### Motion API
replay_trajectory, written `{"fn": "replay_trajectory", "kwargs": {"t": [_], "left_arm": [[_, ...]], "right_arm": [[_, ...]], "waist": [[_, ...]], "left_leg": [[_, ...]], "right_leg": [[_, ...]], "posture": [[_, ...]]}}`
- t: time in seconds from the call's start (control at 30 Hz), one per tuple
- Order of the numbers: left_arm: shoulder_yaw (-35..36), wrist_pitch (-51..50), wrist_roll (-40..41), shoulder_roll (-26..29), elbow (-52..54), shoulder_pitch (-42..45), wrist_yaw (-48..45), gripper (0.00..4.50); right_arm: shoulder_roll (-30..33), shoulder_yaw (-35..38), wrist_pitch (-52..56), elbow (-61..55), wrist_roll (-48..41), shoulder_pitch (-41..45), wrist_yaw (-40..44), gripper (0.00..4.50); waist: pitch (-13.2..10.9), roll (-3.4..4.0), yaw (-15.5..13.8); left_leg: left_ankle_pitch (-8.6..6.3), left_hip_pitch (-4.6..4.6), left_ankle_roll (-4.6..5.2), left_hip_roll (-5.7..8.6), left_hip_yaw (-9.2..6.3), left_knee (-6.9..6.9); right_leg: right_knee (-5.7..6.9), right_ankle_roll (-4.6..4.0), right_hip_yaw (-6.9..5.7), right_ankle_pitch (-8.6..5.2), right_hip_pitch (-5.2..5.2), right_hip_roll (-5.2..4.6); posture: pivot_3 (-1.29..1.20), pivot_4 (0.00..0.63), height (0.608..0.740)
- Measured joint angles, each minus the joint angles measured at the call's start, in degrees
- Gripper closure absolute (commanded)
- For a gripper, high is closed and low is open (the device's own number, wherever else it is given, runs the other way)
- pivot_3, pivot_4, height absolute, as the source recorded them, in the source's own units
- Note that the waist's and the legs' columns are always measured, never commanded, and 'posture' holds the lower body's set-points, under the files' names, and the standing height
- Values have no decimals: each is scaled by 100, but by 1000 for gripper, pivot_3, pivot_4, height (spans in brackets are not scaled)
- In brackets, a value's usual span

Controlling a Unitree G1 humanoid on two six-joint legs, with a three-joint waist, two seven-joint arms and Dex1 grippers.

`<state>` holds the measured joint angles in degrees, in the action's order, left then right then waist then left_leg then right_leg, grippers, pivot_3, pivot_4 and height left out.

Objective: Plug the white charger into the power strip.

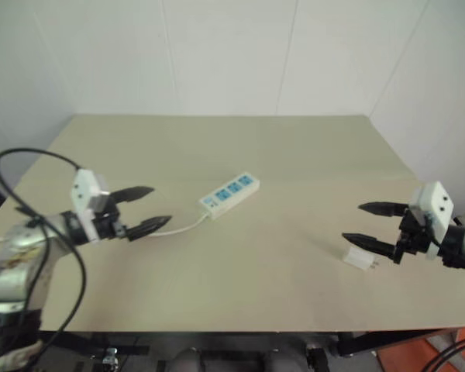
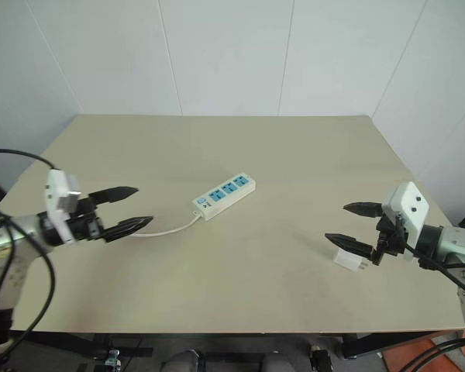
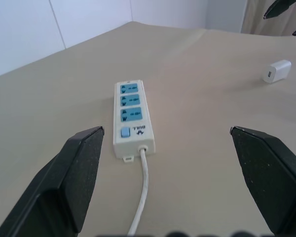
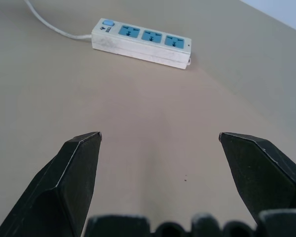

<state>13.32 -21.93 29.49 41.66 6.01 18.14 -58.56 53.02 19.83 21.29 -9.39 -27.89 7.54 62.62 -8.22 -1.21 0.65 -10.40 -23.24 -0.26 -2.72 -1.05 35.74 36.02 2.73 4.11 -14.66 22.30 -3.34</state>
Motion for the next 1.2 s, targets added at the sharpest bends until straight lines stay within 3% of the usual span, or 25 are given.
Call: {"fn": "replay_trajectory", "kwargs": {"t": [0.47, 0.9, 1.2], "left_arm": [[-1103, 1817, -1392, -1807, -3284, 1891, 836, 39], [-1287, 3253, -2246, -2531, -6356, 3133, 1094, 39], [-1352, 3570, -2715, -2669, -7267, 3365, 1525, 39]], "right_arm": [[-285, -358, 6, -266, -44, 505, -303, 0], [-294, -360, 7, -293, -54, 532, -333, 0], [-323, -334, 8, -488, -169, 397, -410, 0]], "waist": [[-3, -5, 5], [-5, -9, 6], [-6, -10, 6]], "left_leg": [[0, -10, 1, 12, -9, 6], [1, -12, 1, 18, -15, 9], [1, -13, 1, 20, -17, 9]], "right_leg": [[-6, 4, 0, 11, -2, -2], [-5, 14, -1, 11, -2, -3], [-4, 27, -2, 5, -2, -3]], "posture": [[0, 150, 740], [0, 150, 740], [0, 150, 740]]}}
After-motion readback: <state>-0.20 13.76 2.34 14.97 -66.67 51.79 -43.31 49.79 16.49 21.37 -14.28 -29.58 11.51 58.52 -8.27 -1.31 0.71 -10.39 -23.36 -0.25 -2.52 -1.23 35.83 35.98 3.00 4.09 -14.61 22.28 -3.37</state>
